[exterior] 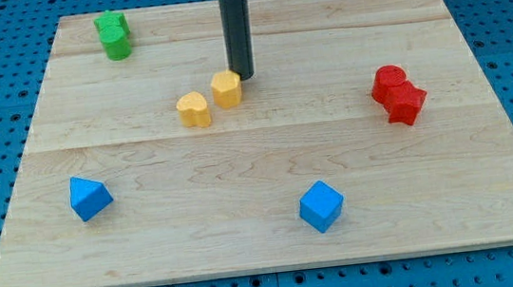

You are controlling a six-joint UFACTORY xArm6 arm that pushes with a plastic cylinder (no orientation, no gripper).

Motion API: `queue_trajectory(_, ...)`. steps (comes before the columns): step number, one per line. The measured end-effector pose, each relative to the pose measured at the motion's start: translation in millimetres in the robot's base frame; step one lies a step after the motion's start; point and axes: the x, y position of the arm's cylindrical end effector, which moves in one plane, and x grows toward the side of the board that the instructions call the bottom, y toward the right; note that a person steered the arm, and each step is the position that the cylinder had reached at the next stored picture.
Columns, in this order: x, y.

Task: Move the blue traingle towards left

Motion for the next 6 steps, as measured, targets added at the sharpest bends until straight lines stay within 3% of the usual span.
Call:
queue_trajectory(1,16,48)
queue_trajectory(3,172,188)
queue_trajectory(4,209,144)
queue_trajectory(5,204,65)
queue_trajectory(6,182,-64)
